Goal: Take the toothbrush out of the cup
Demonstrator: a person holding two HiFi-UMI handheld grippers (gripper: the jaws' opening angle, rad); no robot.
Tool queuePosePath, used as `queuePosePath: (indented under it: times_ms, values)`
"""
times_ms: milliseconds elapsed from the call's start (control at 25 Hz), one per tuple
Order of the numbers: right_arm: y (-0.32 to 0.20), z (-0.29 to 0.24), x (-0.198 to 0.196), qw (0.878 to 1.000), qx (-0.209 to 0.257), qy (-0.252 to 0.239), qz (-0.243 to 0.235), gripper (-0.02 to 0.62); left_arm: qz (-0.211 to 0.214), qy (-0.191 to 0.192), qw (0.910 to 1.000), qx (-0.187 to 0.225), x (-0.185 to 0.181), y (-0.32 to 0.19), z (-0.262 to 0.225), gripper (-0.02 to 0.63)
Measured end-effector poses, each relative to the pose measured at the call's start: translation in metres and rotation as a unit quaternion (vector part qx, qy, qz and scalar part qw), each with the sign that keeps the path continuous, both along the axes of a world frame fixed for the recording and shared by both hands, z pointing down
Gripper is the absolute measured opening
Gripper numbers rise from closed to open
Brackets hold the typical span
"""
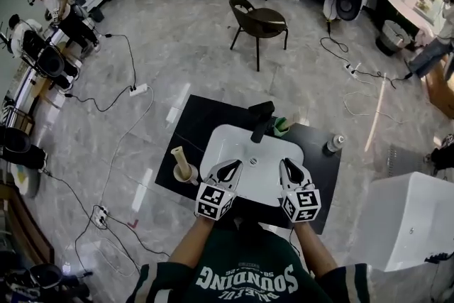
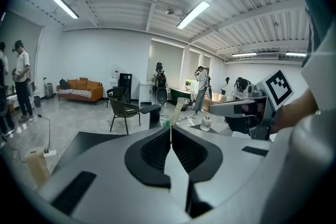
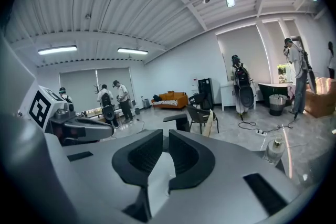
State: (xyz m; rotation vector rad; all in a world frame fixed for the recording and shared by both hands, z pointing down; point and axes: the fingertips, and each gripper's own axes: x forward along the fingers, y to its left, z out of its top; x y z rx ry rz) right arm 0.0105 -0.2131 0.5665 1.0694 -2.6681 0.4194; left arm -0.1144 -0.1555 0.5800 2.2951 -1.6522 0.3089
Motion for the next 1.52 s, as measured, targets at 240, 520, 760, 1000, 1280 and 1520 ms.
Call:
queuePosePath:
  times_ms: [240,520,760,1000,1280,1520]
  values:
    - [-0.033,0.009,0.007,0.999,0.001,0.016,0.045,0.046,0.029,0.006,0.9996,-0.006,0.004,-0.025,0.005,0.012]
    - [-0.078,0.037,0.012,0.995,-0.026,0.042,0.083,0.12,0.044,0.023,0.9986,-0.02,0.001,-0.035,0.02,0.012]
    - [-0.119,0.051,0.008,0.992,-0.036,0.053,0.112,0.129,0.043,0.029,0.9981,-0.033,-0.013,-0.038,0.035,0.012]
    - [-0.163,0.048,0.009,0.985,-0.025,0.059,0.163,0.141,0.033,0.036,0.9979,-0.043,-0.025,-0.043,0.043,0.012]
    - [-0.185,0.059,0.008,0.982,-0.042,0.086,0.164,0.131,0.026,0.039,0.9978,-0.047,-0.032,-0.038,0.047,0.012]
    - [-0.184,0.056,0.004,0.982,-0.039,0.108,0.147,0.078,0.022,0.04,0.998,-0.044,-0.034,-0.034,0.045,0.012]
